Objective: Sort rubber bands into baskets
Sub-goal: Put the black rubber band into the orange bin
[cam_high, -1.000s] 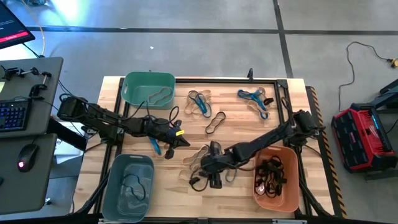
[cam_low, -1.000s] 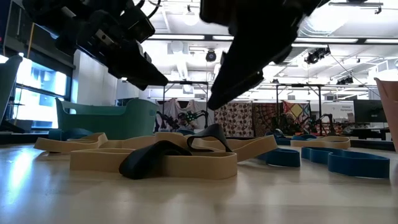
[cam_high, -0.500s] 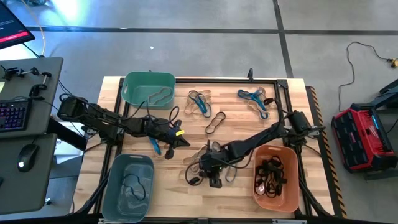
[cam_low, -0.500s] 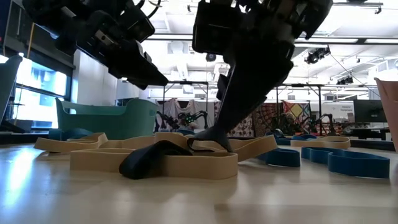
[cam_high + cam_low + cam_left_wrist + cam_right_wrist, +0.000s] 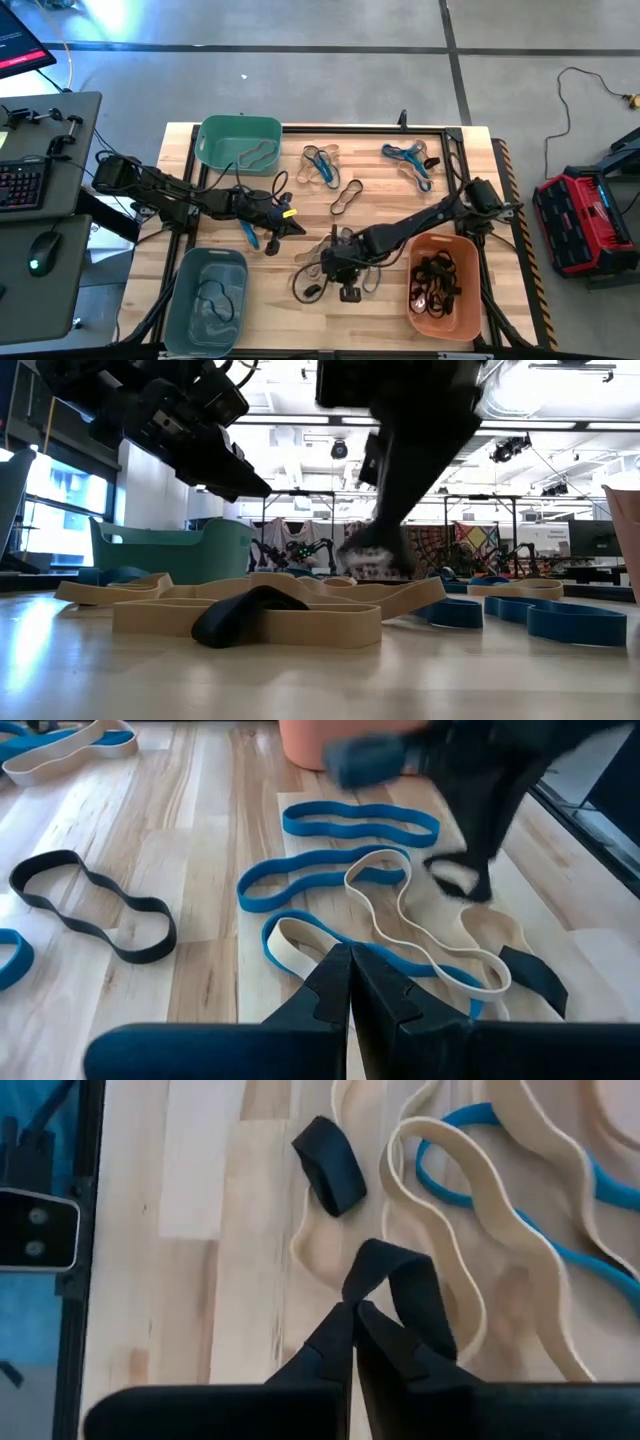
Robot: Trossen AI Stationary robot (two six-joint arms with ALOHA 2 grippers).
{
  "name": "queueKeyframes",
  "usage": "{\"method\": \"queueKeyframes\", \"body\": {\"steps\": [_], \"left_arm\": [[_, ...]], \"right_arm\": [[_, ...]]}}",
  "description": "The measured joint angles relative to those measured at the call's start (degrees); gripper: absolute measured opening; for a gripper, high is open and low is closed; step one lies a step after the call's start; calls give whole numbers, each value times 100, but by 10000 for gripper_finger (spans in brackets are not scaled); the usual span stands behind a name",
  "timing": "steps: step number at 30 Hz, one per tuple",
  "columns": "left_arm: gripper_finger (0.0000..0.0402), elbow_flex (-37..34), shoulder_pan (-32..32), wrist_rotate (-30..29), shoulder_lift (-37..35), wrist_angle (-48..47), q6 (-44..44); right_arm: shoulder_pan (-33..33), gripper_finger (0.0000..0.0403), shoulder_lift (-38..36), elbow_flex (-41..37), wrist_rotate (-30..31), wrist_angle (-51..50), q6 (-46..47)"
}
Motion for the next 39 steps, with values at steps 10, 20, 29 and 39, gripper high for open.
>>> {"method": "queueKeyframes", "body": {"steps": [10, 20, 29, 39], "left_arm": [[1, 0, 0, -2, 2, 33, 7], [1, 0, 0, -2, 2, 35, 6], [1, 0, -1, -2, 1, 183, -27], [1, 0, 0, -2, 0, 192, -99]], "right_arm": [[659, 0, 0, 1942, 828, -3261, 1242], [1645, 0, -2, 2698, 659, -5441, 4173], [2273, 0, -272, 1651, 130, -5377, 5336], [2371, 0, -2224, -1329, 153, -3343, 6152]]}}
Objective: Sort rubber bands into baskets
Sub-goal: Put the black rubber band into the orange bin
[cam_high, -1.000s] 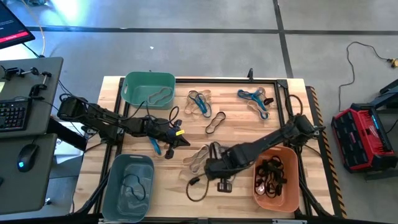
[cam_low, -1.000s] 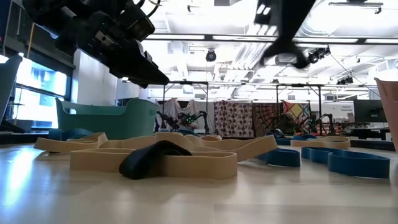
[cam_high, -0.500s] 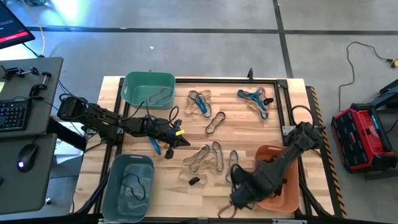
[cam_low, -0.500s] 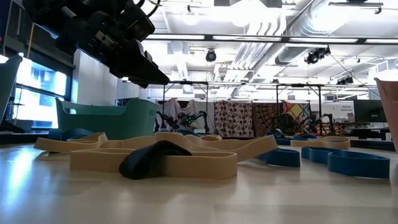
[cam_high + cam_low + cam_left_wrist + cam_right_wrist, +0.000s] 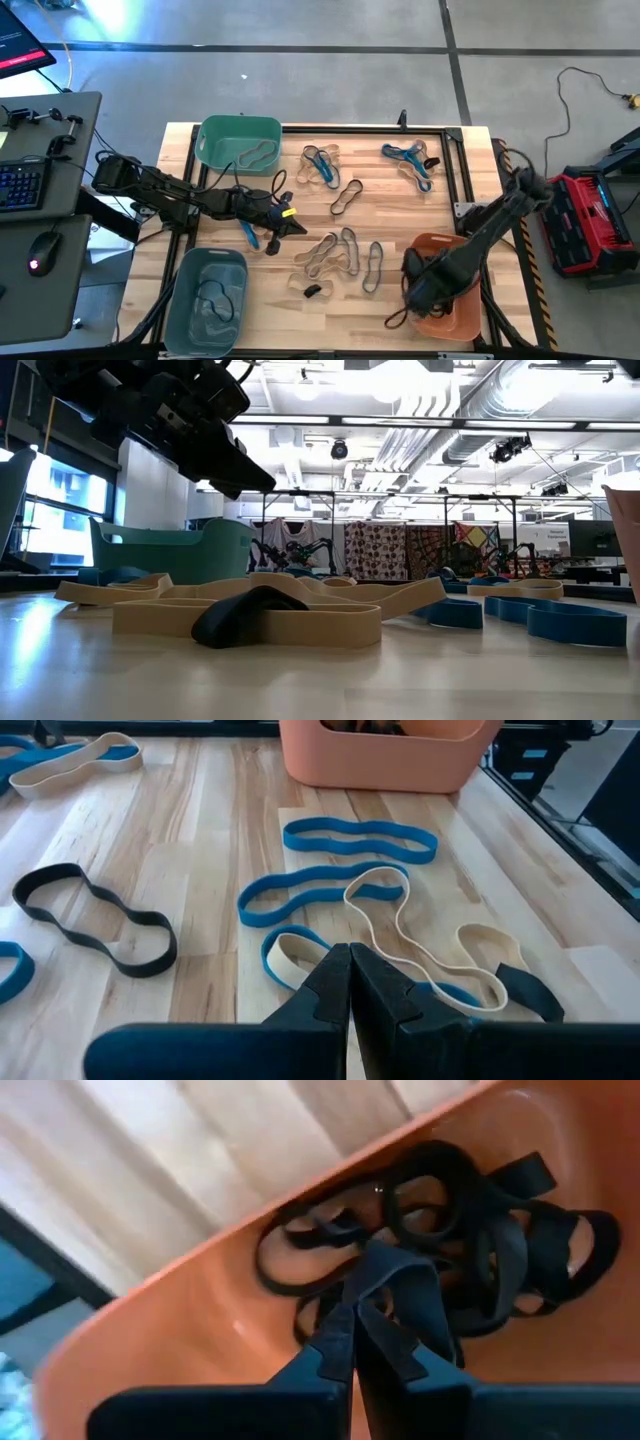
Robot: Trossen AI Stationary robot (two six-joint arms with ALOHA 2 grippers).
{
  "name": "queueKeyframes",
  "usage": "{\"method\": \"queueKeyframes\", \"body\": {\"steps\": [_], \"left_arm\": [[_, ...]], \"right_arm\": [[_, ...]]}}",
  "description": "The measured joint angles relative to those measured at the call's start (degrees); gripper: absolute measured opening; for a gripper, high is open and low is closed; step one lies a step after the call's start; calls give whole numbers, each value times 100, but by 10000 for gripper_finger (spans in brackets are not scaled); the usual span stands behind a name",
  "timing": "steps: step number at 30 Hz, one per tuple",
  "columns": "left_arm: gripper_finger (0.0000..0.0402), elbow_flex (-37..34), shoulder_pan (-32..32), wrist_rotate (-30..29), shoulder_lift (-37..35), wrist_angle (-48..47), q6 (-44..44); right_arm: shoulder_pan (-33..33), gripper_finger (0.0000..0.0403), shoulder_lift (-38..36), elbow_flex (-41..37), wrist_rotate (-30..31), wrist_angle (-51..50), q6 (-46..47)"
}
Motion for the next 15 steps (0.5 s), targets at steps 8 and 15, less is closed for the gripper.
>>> {"method": "queueKeyframes", "body": {"steps": [8, 15], "left_arm": [[1, 0, 0, -44, 0, -18, -108], [1, -2, 93, -619, 0, 70, -109]], "right_arm": [[5, 0, -685, -1687, -464, 1527, 312], [59, 0, -661, -1564, -489, 1614, 301]]}}
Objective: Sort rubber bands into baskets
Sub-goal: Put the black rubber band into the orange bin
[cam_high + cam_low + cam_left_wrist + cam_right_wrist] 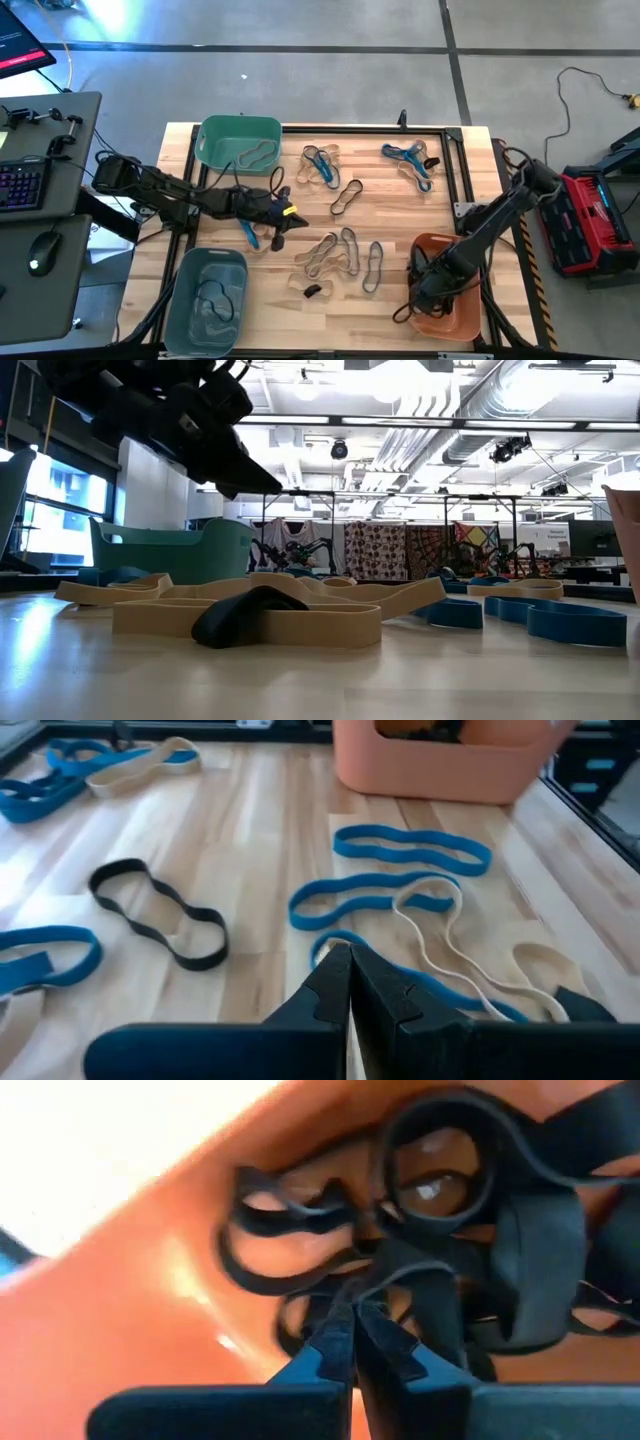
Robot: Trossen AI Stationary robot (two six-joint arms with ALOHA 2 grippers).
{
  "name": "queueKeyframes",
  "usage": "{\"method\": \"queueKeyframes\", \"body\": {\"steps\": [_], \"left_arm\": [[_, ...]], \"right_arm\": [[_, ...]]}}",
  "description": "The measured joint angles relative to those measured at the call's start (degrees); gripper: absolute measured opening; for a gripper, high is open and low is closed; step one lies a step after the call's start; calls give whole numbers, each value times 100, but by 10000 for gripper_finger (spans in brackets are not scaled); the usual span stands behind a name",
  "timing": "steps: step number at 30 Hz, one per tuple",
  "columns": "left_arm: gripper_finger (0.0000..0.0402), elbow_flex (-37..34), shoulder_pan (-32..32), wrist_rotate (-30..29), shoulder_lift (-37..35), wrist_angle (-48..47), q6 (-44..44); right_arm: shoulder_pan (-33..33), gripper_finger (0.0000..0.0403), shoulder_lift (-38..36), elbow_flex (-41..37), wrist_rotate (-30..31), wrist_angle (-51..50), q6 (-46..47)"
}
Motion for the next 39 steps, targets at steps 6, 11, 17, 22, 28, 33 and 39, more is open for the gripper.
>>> {"method": "queueKeyframes", "body": {"steps": [6, 11, 17, 22, 28, 33, 39], "left_arm": [[1, 2, 129, 7, 0, 101, -239], [1, -1, 130, 7, 6, 401, -193], [0, -1, 137, 7, 20, 731, -111], [0, -1, 231, 12, 22, 984, -136], [0, -1, 253, 11, 24, 1135, -155], [0, -1, 253, 14, 24, 1130, -241], [0, -1, 253, 14, 24, 1131, -236]], "right_arm": [[-39, 27, 0, 827, 475, -848, -18], [-238, 93, 0, 1474, 1040, -1807, -149], [-687, 131, -2, 1908, 1371, -2561, -998], [-1406, 72, -106, 1941, 1778, -2561, -2251], [-2538, 14, -259, 1907, 2346, -2508, -3812], [-3690, 4, -312, 1905, 2594, -2466, -4626], [-5110, 1, -352, 1831, 2727, -2329, -5206]]}}
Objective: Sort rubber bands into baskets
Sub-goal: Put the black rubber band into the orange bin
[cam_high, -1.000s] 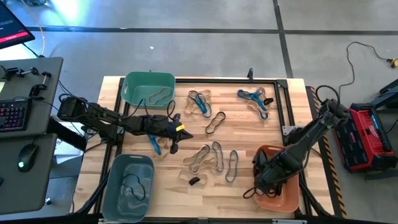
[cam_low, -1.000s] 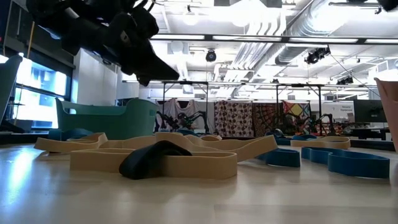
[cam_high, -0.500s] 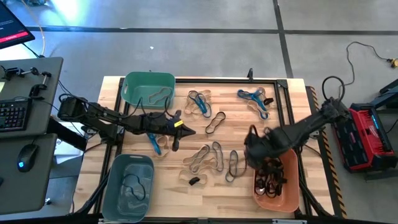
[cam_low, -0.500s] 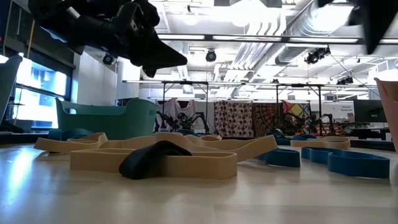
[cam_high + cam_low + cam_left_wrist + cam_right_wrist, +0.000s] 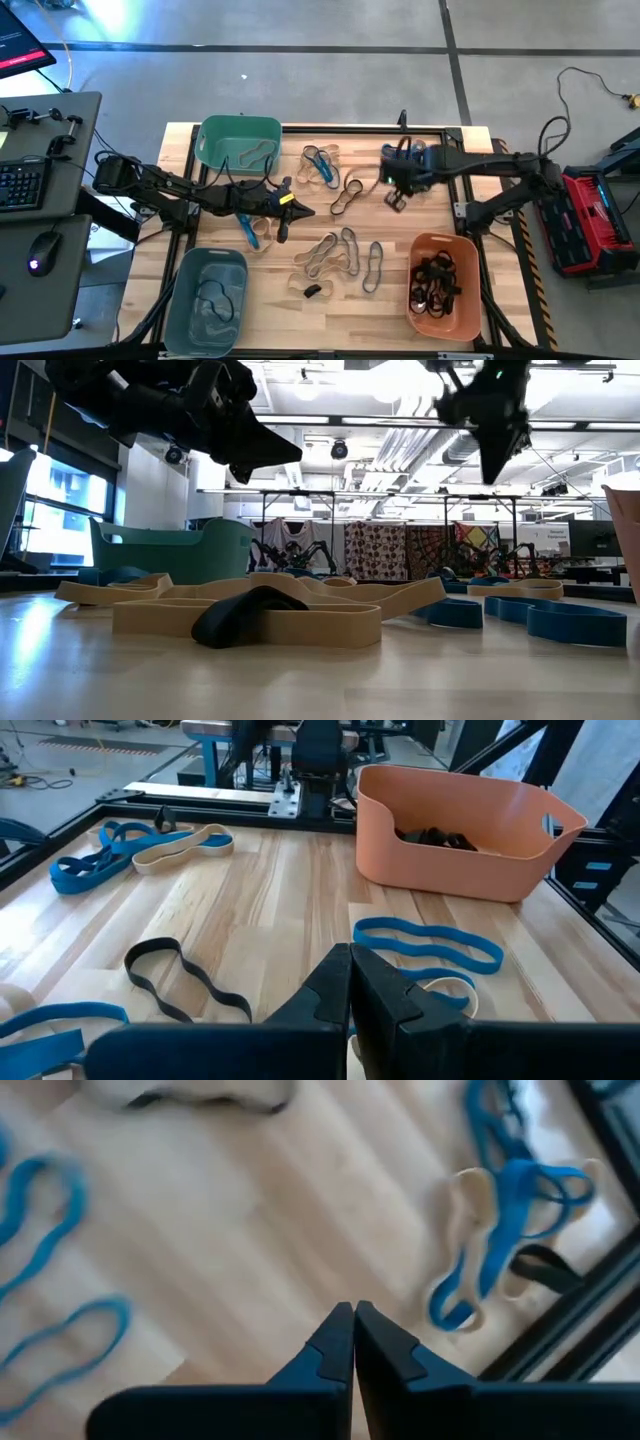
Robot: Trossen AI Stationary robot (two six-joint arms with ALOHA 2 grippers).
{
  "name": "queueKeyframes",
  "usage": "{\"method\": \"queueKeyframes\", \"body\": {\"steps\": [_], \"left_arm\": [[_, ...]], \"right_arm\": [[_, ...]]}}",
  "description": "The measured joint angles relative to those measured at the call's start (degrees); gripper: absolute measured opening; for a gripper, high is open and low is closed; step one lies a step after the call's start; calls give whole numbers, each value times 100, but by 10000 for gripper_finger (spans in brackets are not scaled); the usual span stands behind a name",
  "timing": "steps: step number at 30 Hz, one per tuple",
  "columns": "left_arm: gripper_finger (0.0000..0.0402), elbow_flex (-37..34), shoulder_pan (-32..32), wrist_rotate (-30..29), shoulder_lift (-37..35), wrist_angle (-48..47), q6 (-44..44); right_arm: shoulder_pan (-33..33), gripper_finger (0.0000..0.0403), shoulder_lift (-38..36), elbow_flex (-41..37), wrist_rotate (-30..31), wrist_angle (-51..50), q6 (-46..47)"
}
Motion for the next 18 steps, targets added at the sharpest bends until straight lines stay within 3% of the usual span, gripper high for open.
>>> {"method": "queueKeyframes", "body": {"steps": [11, 18], "left_arm": [[0, 0, -2, 0, 4, -2, 93], [0, 0, -2, 0, 4, -13, 93]], "right_arm": [[-2129, 0, -969, -1834, -53, 1575, 58], [-3067, 19, -1156, -2815, 201, 2043, 264]]}}
